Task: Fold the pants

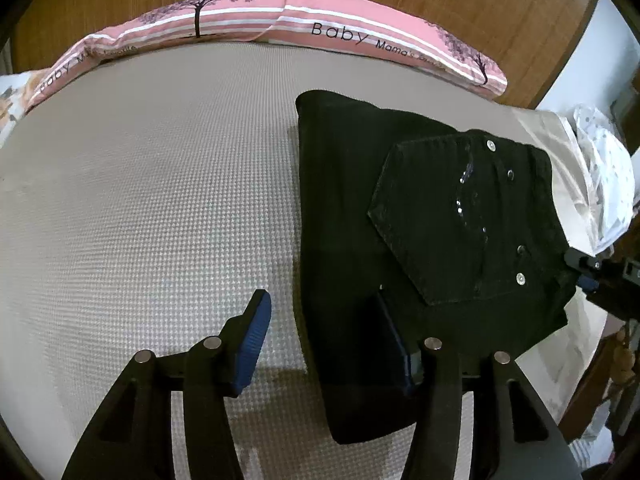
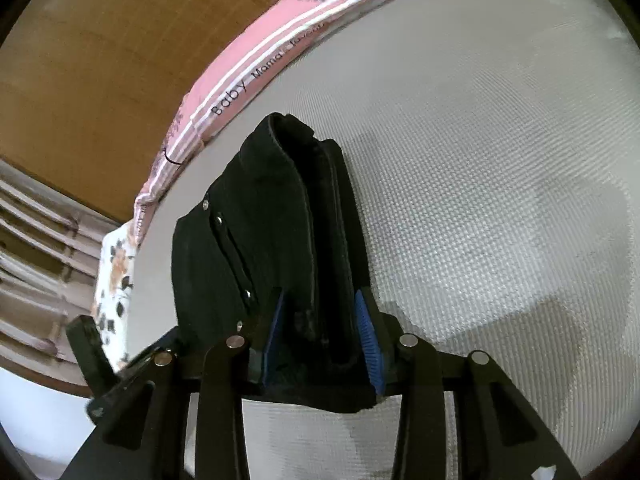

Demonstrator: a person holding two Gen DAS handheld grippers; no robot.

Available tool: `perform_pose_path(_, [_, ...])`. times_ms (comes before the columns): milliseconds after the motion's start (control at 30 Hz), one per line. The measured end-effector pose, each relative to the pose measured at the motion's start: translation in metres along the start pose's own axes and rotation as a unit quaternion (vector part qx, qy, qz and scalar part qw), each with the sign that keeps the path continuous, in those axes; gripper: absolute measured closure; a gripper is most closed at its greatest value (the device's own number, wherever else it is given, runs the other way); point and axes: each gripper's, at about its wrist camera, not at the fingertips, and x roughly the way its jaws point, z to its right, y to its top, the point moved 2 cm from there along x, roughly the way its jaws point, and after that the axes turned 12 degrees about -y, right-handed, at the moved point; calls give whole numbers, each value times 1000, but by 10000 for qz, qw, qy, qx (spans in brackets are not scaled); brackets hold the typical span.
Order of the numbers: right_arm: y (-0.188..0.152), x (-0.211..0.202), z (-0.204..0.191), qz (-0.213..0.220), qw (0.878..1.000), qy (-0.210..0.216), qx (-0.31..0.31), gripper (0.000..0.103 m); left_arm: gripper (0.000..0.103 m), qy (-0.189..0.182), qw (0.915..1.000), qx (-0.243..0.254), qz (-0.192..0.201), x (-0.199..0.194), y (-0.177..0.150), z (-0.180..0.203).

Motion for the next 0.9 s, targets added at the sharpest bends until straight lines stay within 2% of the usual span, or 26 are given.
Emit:
perform_pose_path(67, [-1, -1, -2, 34, 10000, -52, -57, 69, 48, 80, 10000, 47, -16, -1, 0, 2])
perform_pose_path(133, [-2, -2, -6, 70, 9997, -162, -171, 82, 48, 146, 9998, 94, -33, -2, -1, 3])
perform_pose_path(300, [-5, -14, -19, 270, 9975, -527, -385, 90, 48, 333, 9990, 270, -82, -4, -4, 8])
perform_pose_path(600, [-20, -35, -23, 415, 9955, -754, -402, 93, 48, 625, 9951, 750, -152, -7, -15, 17])
perform_pose_path(733, [-28, -27, -23, 410, 9932, -957, -518, 93, 48, 847, 9912, 1010, -154, -3, -18, 23])
perform_pose_path(900, [-30, -18, -17, 337, 9927, -1042, -501, 93, 47, 891, 9908, 1012, -151, -2, -18, 23])
